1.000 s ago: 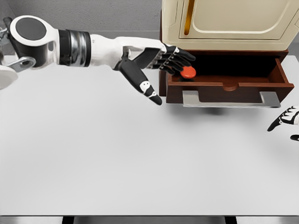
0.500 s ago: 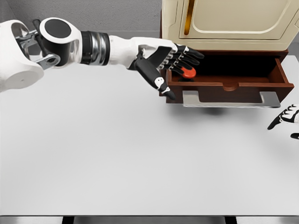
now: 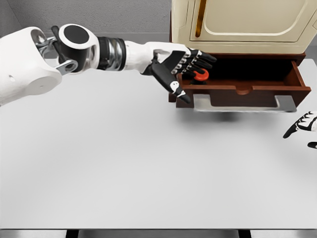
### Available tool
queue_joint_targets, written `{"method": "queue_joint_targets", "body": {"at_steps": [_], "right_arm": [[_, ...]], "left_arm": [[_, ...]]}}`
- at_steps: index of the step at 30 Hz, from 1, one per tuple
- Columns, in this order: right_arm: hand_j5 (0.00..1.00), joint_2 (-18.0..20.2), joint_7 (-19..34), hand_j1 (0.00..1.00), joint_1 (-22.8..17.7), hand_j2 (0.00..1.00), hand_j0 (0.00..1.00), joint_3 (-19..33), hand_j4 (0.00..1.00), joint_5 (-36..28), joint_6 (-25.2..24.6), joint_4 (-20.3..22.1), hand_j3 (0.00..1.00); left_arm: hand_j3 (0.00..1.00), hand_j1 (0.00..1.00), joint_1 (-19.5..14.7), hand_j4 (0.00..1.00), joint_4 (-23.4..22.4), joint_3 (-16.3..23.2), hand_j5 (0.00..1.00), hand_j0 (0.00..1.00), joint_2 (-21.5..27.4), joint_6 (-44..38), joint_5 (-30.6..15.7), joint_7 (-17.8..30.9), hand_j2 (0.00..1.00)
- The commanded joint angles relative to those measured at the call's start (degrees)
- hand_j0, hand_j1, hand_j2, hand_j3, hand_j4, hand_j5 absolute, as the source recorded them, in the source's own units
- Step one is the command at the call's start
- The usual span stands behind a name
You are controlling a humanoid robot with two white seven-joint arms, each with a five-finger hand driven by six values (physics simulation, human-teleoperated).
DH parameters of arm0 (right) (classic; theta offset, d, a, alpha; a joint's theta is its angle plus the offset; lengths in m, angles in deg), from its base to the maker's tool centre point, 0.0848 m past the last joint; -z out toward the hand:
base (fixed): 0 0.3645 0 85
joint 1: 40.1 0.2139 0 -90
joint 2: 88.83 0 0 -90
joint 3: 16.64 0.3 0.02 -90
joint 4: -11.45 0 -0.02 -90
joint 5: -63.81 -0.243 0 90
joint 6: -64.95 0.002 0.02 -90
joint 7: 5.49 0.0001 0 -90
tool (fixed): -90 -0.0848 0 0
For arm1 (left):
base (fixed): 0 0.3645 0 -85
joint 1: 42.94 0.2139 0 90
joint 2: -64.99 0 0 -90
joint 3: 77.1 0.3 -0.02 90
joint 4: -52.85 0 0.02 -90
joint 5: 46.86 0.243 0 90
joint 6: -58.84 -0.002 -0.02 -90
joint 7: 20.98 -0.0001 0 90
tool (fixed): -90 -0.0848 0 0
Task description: Put the switch into the drawer with left arm, and close the drawer with right arm
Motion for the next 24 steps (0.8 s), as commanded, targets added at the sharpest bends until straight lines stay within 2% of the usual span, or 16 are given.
{"method": "queue_joint_targets", "body": {"at_steps": [1, 6, 16, 21, 24], "right_arm": [[0.68, 0.07, -0.02, 0.68, 0.00, 0.68, 0.68, -0.03, 0.68, -0.35, -0.16, 0.01, 0.68], [0.68, 0.07, -0.02, 0.68, 0.00, 0.68, 0.68, -0.03, 0.68, -0.35, -0.16, 0.01, 0.68], [0.68, 0.07, -0.02, 0.68, 0.00, 0.68, 0.68, -0.38, 0.68, -0.35, -0.16, 0.01, 0.68], [0.68, 0.07, -0.02, 0.68, 0.00, 0.68, 0.68, -0.38, 0.68, -0.35, -0.16, 0.01, 0.68], [0.68, 0.07, -0.02, 0.68, 0.00, 0.68, 0.68, -0.38, 0.68, -0.35, -0.16, 0.01, 0.68]], "left_arm": [[1.00, 1.00, 0.00, 1.00, -0.43, 0.43, 1.00, 1.00, -0.83, -0.13, 1.01, -0.01, 1.00], [1.00, 1.00, 0.00, 1.00, -0.17, 0.43, 1.00, 1.00, -2.86, -0.04, 1.10, 0.08, 1.00], [1.00, 1.00, -0.09, 1.00, 0.36, 0.52, 1.00, 1.00, -2.77, -0.04, 0.84, 0.52, 1.00], [1.00, 1.00, -0.70, 1.00, 1.24, 0.17, 1.00, 1.00, -1.45, 0.22, -0.30, 5.79, 1.00], [1.00, 1.00, -0.97, 1.00, 0.98, -1.85, 1.00, 1.00, 1.45, -0.04, -0.57, 7.99, 1.00]]}}
